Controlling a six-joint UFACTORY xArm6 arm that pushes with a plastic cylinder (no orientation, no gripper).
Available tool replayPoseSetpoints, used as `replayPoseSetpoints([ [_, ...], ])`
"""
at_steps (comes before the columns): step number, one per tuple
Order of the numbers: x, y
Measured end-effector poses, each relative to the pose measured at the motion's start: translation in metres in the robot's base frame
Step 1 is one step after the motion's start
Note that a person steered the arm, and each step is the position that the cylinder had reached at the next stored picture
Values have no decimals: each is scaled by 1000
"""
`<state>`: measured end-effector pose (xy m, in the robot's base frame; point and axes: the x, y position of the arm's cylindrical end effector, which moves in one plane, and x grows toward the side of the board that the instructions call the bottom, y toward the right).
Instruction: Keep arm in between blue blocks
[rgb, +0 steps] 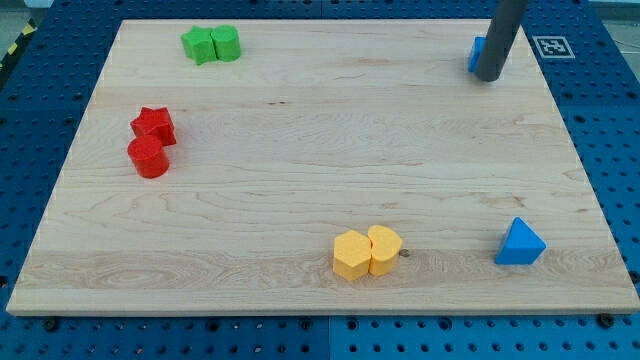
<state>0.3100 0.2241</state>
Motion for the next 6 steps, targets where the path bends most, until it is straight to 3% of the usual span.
replayPoseSetpoints([
  [3,-36,15],
  [6,-17,-13],
])
